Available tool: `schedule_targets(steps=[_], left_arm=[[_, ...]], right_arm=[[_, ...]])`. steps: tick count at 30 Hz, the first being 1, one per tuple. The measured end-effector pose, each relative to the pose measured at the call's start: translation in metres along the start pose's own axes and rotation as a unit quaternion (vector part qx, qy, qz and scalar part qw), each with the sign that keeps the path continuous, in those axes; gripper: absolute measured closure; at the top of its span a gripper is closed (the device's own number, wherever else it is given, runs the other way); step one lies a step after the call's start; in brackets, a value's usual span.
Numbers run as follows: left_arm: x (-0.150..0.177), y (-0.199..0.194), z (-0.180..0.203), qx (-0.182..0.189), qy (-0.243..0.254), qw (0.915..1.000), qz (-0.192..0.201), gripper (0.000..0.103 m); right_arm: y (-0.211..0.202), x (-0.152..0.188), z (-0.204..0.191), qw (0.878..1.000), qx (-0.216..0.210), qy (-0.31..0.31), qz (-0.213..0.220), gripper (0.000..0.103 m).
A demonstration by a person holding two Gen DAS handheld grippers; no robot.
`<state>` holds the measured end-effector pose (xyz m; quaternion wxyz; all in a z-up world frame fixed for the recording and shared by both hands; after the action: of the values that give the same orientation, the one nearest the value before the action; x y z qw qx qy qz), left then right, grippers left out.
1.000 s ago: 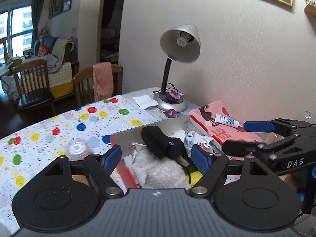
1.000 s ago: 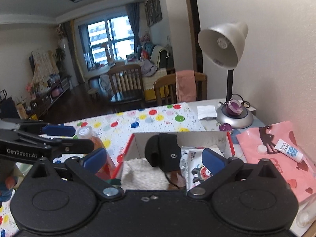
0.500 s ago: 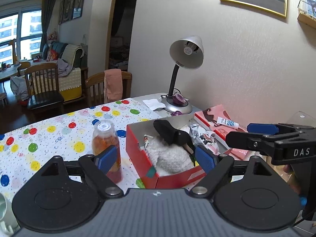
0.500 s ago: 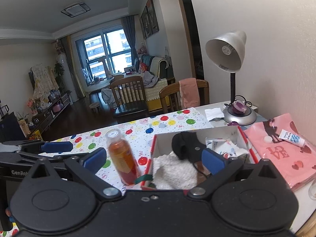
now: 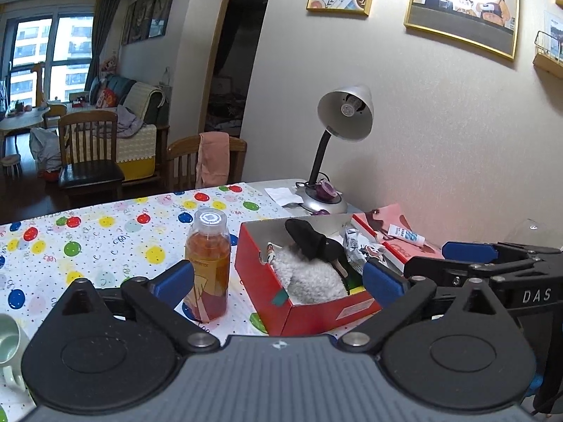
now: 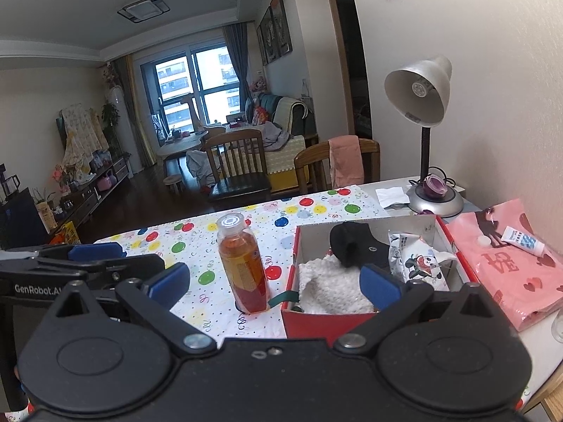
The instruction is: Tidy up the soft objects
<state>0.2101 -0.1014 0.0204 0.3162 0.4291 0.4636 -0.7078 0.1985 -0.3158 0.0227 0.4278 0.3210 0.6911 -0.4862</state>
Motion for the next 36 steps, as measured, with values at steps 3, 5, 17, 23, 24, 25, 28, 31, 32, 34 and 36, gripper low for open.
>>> schedule_targets(steps=[3,5,17,23,24,25,28,31,32,34,36], left_arm=[[0.001,-0.005,0.001,-0.003,0.004,1.0000,0.007,0.000],[0.001,-0.009,0.003,-0.002,0.006,0.9999,0.010,0.000],[0.006,-0.020,0.008,-0.003,0.013,0.9998,0.015,0.000],[0.007,-0.024,0.009,-0.011,0.009,0.9998,0.013,0.000],[0.007,-0.025,0.010,-0.013,0.011,0.9998,0.013,0.000],[0.008,-0.026,0.010,-0.015,0.012,0.9997,0.013,0.000],[0.007,-0.027,0.011,-0.019,0.015,0.9996,0.013,0.000],[0.008,-0.029,0.012,-0.024,0.016,0.9995,0.014,0.000],[0.008,-0.030,0.012,-0.025,0.015,0.9995,0.015,0.000],[0.008,-0.031,0.011,-0.025,0.011,0.9995,0.014,0.000],[0.008,-0.031,0.010,-0.022,0.005,0.9996,0.014,0.000]], right_arm=[[-0.002,0.001,-0.002,1.000,0.001,-0.003,0.001,0.000],[-0.003,0.002,-0.003,1.000,0.004,-0.005,0.003,0.000],[-0.010,0.005,-0.005,1.000,0.006,-0.006,0.003,0.000],[-0.013,0.006,-0.007,1.000,0.003,-0.004,0.004,0.000],[-0.013,0.006,-0.007,1.000,0.003,-0.005,0.004,0.000],[-0.013,0.006,-0.006,1.000,0.003,-0.005,0.003,0.000],[-0.015,0.007,-0.007,1.000,0.001,-0.005,0.003,0.000],[-0.016,0.008,-0.008,1.000,0.000,-0.003,0.003,0.000],[-0.017,0.009,-0.009,1.000,-0.001,-0.003,0.003,0.000],[-0.017,0.009,-0.009,1.000,-0.004,-0.001,0.004,0.000],[-0.018,0.010,-0.010,1.000,-0.004,0.000,0.006,0.000]])
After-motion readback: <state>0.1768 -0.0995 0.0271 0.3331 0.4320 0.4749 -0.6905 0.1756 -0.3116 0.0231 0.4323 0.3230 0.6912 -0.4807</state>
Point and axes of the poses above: each gripper's, at about its wrist camera, not at the fingertips, and y roughly the way its jaws point, z to its right, x to its underside, the point moved 1 cm from there along y, roughly the way its jaws point, and after that the axes turned 4 degrees about z, right-handed, at the moved point
